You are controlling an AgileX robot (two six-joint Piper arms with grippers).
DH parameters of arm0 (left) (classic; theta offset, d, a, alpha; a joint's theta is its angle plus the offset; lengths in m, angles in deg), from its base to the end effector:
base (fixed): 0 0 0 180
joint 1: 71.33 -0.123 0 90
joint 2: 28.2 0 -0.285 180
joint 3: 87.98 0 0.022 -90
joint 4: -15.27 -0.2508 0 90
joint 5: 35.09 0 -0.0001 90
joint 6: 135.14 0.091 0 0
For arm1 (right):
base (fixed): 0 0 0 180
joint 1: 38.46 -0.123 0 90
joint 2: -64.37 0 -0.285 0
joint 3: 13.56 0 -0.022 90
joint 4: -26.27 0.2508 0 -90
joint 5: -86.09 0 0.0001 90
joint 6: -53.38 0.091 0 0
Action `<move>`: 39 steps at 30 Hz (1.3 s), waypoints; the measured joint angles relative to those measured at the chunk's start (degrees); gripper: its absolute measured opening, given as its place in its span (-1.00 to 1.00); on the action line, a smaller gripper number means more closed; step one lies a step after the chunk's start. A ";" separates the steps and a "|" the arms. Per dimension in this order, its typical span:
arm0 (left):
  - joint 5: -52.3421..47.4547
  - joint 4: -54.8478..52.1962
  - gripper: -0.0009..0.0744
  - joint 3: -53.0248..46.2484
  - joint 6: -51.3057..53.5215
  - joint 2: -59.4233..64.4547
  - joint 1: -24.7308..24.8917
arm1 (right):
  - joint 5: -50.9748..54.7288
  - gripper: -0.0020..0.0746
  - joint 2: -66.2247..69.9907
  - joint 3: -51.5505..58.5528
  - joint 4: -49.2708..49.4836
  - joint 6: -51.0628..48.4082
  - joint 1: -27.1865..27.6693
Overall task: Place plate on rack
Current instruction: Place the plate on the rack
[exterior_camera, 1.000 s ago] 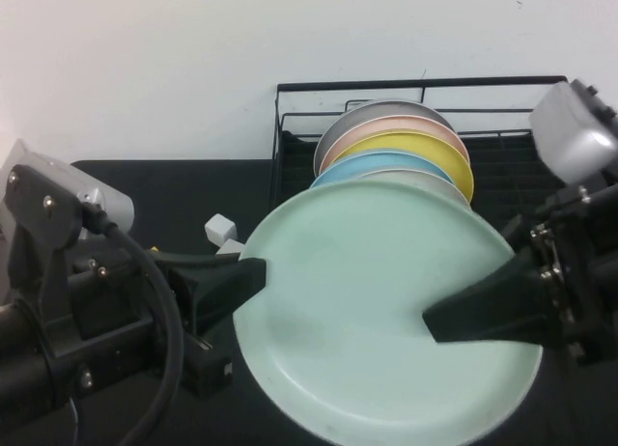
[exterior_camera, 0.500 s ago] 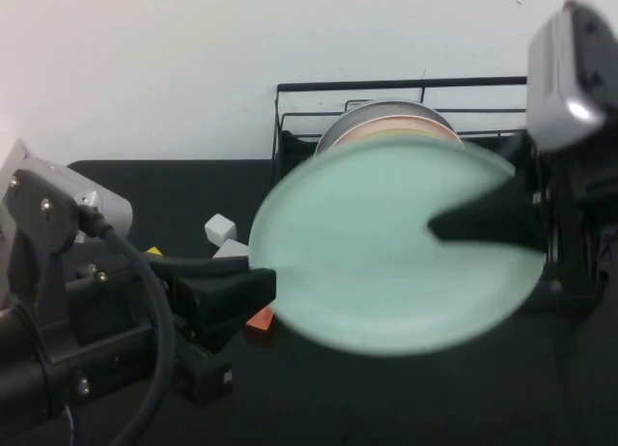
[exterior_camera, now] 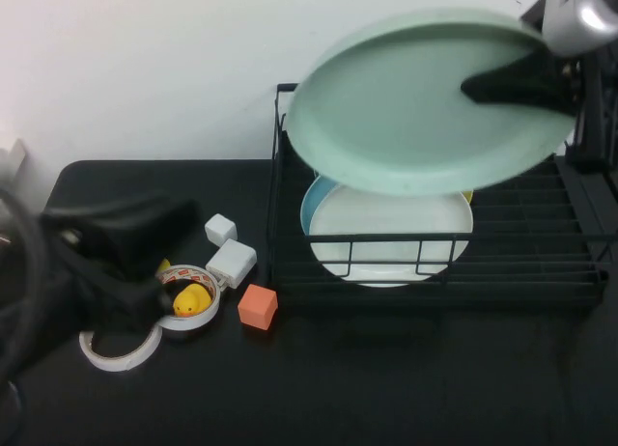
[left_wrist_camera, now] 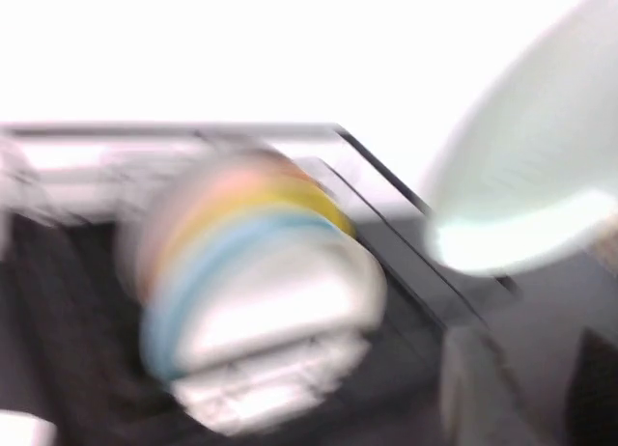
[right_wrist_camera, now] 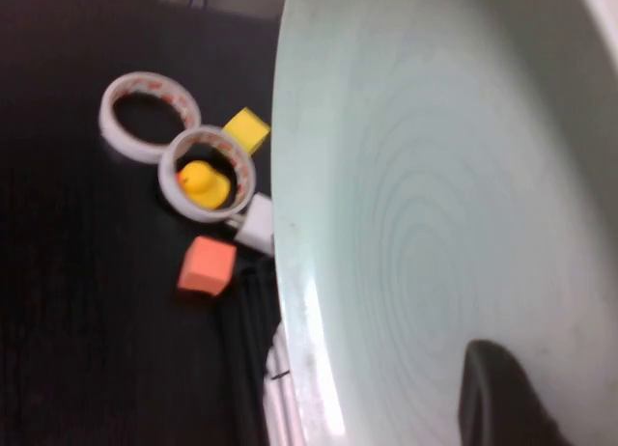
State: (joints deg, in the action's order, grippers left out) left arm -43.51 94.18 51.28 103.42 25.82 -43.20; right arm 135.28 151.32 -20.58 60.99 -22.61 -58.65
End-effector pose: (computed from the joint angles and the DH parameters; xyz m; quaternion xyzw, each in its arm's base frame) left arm 0.1471 -0.0936 0.3447 0.0991 0.7384 -0.3213 0.5845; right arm 0.2646 0.1391 0.4277 -0.5886 0.6346 0.0624 0.4970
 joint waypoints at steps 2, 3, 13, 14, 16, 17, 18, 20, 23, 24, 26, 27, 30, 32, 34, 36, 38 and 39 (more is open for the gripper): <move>4.40 0.10 -0.72 0.00 1.38 -0.92 0.00 | 0.12 -0.56 0.00 -1.03 0.00 -0.04 0.00; 6.44 0.19 -0.81 -0.04 2.87 -1.49 0.00 | 0.37 -0.56 0.00 -1.37 0.00 -0.04 0.00; 16.54 10.89 -0.97 -11.87 8.85 -7.05 0.00 | 3.56 -0.56 0.02 -2.72 -3.57 -1.66 0.00; 16.54 12.15 -0.98 -13.52 8.95 -7.55 0.00 | 3.55 -0.56 0.16 -3.53 -4.88 -1.75 0.00; 16.14 15.44 -0.98 -16.90 9.07 -8.38 0.00 | 3.94 -0.56 0.93 -5.94 -6.76 -1.89 0.13; 15.55 17.36 -0.98 -18.53 9.07 -8.87 0.00 | 4.56 -0.56 1.55 -7.41 -7.60 -2.22 0.38; 14.66 18.61 -0.98 -20.12 8.89 -9.14 0.00 | 5.35 -0.56 2.31 -8.99 -8.11 -2.67 0.78; 12.55 19.85 -0.98 -22.70 7.27 -9.54 0.00 | 7.72 -0.56 4.14 -12.01 -8.40 -3.56 1.71; 8.42 20.22 -0.98 -25.63 5.05 -9.76 0.00 | 10.01 -0.56 7.12 -16.60 -8.50 -4.02 3.27; 6.23 20.22 -0.98 -26.22 4.62 -9.87 0.00 | 10.27 -0.56 8.30 -18.15 -8.50 -4.13 3.72; 2.63 20.22 -0.98 -26.79 4.49 -9.97 0.00 | 10.64 -0.56 10.56 -21.18 -8.39 -4.07 4.73; 1.03 20.22 -0.98 -26.91 4.75 -9.97 0.00 | 10.77 -0.56 11.89 -22.63 -8.39 -4.07 5.01; -2.34 20.22 -0.98 -26.91 6.17 -9.97 0.00 | 11.59 -0.56 15.97 -26.52 -8.16 -4.07 5.98; -3.91 20.22 -0.98 -26.91 6.68 -9.97 0.00 | 11.80 -0.56 18.50 -28.93 -7.90 -4.07 6.38; -5.98 20.12 -0.98 -26.91 6.98 -9.97 0.00 | 12.02 -0.56 21.18 -31.54 -7.80 -4.07 6.81; -8.49 19.99 -0.98 -27.01 7.07 -9.97 0.00 | 12.15 -0.56 24.36 -34.84 -7.68 -4.21 7.14; -10.97 19.88 -0.98 -27.01 7.21 -9.97 0.00 | 12.15 -0.56 27.34 -38.40 -7.46 -4.30 7.73; -12.16 19.78 -0.98 -27.01 7.21 -9.97 0.00 | 12.15 -0.56 28.99 -40.22 -7.17 -4.30 8.23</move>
State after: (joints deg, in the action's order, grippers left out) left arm -55.67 113.96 24.27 110.62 15.85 -43.20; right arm 147.44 180.31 -60.80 53.82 -26.92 -50.42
